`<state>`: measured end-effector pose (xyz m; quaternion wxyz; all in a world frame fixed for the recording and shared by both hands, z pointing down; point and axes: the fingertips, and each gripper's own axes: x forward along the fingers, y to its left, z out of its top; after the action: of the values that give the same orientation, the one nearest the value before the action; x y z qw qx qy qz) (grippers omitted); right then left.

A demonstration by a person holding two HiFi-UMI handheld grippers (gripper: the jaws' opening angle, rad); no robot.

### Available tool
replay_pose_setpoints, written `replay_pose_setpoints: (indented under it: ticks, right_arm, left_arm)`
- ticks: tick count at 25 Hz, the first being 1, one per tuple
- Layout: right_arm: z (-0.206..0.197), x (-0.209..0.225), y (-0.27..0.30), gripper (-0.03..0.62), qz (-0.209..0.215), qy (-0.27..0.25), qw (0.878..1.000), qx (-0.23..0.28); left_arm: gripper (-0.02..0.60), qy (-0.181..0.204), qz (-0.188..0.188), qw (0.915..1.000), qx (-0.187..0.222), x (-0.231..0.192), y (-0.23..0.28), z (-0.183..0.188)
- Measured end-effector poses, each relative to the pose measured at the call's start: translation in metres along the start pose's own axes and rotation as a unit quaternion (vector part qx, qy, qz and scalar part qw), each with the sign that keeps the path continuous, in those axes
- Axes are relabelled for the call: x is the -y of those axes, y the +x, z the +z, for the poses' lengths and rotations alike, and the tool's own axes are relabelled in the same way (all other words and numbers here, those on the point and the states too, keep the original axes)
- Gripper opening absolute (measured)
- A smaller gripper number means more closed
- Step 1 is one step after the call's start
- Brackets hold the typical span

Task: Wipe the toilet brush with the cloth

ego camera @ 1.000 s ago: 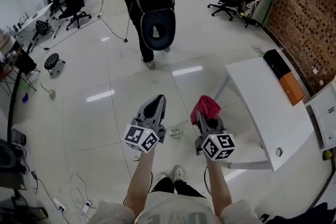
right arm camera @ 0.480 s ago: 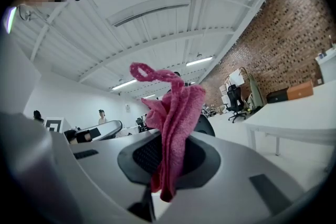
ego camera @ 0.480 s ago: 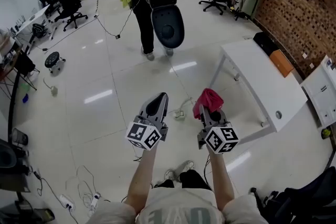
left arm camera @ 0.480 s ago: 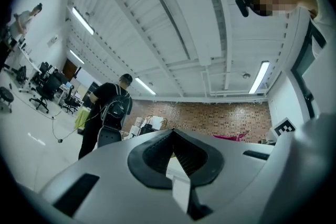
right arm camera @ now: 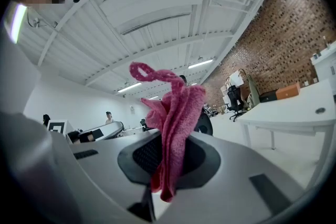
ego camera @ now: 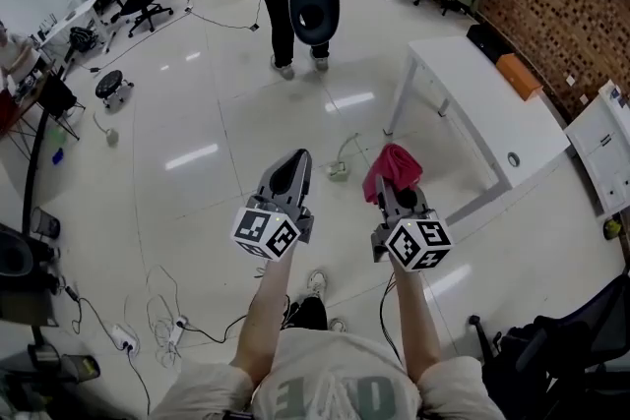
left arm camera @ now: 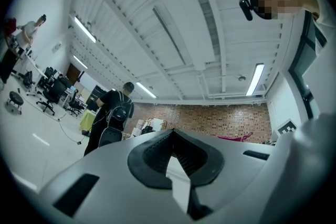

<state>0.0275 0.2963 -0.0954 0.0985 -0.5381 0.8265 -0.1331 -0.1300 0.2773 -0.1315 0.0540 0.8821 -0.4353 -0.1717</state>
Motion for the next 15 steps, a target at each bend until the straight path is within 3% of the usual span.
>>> replay_pose_setpoints:
  ticks: [7,15]
  right_arm:
    - [-0.014,-0.032,-0.07,0.032,0.011,-0.037,0.999,-0.014]
    - [-0.011,-0.056,-0.098,0.031,-0.001,-0.056,0.998,-0.011]
  left_arm:
    - [0.003,-0.003,0.017,0.9999,-0.002,0.047,-0.059,0.001]
    - [0.003,-0.001,-0.016,0.9999,-0.002,0.075,-0.073,0.007]
